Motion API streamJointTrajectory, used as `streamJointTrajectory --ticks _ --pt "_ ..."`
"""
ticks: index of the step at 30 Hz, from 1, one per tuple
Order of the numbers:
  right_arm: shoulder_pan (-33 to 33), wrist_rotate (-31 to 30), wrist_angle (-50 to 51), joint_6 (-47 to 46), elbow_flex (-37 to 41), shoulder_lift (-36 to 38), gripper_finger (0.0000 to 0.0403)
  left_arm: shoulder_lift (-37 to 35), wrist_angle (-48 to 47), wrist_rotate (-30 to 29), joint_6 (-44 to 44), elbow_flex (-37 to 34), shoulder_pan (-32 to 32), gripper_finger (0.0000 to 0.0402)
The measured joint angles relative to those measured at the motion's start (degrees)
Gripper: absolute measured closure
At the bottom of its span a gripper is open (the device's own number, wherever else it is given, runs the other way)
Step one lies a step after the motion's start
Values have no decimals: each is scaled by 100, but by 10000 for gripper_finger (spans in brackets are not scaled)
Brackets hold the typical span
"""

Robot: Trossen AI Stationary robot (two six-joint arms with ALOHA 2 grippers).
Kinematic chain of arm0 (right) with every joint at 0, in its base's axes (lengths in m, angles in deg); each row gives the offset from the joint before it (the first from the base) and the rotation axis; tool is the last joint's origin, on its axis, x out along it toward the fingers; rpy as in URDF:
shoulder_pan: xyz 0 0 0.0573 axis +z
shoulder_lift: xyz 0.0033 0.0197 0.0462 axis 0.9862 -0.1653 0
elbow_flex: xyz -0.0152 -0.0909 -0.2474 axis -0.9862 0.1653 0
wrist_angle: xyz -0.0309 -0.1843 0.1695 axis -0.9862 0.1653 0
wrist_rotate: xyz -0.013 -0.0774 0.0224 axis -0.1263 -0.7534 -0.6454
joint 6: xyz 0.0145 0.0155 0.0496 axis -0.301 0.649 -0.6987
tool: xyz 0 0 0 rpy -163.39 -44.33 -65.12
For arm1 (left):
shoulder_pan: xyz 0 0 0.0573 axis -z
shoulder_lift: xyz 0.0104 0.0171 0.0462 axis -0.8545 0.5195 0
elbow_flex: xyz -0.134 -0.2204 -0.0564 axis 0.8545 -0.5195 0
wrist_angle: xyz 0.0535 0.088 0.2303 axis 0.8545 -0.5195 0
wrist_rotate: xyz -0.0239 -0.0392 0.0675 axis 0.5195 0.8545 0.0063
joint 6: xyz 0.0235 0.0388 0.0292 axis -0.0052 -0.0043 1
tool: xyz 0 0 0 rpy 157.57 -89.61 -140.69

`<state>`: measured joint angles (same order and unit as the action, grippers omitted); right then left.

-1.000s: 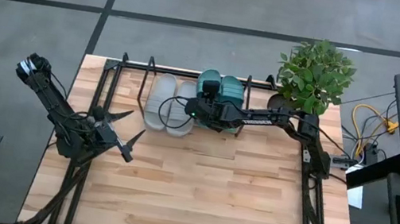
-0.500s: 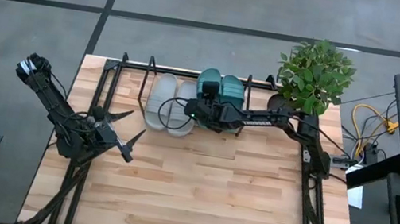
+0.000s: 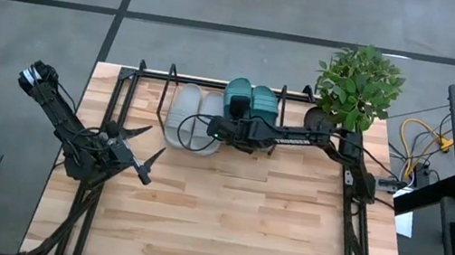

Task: Pick and place slides into the shelf
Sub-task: Put the left green slide on the shelf

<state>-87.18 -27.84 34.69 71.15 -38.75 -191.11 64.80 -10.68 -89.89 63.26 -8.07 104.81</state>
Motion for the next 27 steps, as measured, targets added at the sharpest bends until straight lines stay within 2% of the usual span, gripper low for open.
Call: streamJointTrajectory --ticks 4,11,14,19,24,27 --pt "117 202 804 -744 -445 7 252 0 0 0 0 0 0 93" --pt "238 1978 1660 -1507 -1398 23 248 0 2 0 0 0 0 93" --pt "246 2213 1719 -1403 -1677 27 258 0 0 0 -1 -1 -1 93" --pt "73 2470 1764 -812 -1979 27 303 0 0 0 -2 -23 7 93" --pt "-459 3351 1756 -597 -2322 27 380 0 0 0 0 -28 7 93" --pt "-917 3911 1775 -677 -2448 27 390 0 0 0 -2 -28 7 93"
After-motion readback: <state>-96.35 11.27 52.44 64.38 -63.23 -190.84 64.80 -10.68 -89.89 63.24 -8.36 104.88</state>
